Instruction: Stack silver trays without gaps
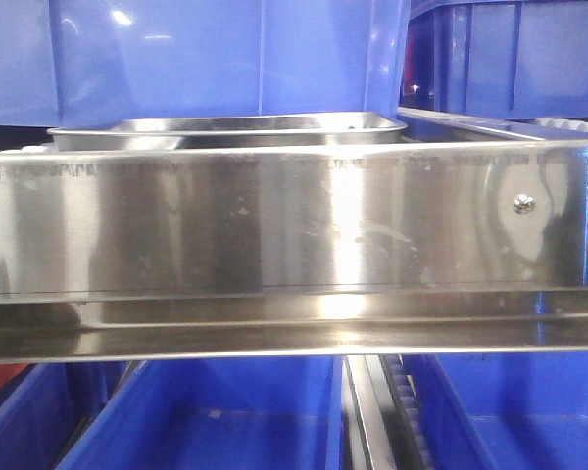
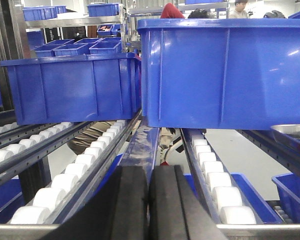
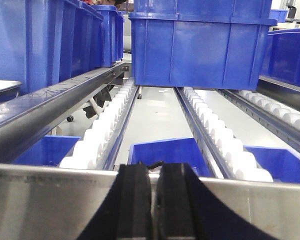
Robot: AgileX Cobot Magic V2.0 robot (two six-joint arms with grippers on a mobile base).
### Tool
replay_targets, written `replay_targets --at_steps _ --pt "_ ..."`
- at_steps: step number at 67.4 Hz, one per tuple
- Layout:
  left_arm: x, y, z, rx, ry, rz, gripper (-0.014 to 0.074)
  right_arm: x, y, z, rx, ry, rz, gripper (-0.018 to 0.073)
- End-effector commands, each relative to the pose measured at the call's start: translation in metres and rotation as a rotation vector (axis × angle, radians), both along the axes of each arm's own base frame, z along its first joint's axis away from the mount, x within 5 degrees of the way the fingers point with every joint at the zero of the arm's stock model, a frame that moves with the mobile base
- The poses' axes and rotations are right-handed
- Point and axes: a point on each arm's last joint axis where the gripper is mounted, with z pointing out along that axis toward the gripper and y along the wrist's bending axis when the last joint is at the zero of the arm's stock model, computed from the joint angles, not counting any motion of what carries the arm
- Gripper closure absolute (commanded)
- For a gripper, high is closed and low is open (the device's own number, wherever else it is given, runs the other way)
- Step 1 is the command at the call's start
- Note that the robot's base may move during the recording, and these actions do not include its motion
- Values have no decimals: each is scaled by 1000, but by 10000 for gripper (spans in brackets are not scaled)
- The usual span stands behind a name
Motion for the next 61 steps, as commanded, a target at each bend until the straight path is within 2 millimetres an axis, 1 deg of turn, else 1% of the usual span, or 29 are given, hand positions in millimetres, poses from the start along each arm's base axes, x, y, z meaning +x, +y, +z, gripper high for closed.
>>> replay_targets --at_steps 1,45,61 --pt "-1 0 3 -2 -26 0 592 0 0 3 4 -28 -4 557" --pt "-1 0 3 -2 -30 -1 592 0 0 3 4 -28 -4 557" --pt "-1 0 5 -1 -47 -2 592 0 -2 10 2 -105 -17 557"
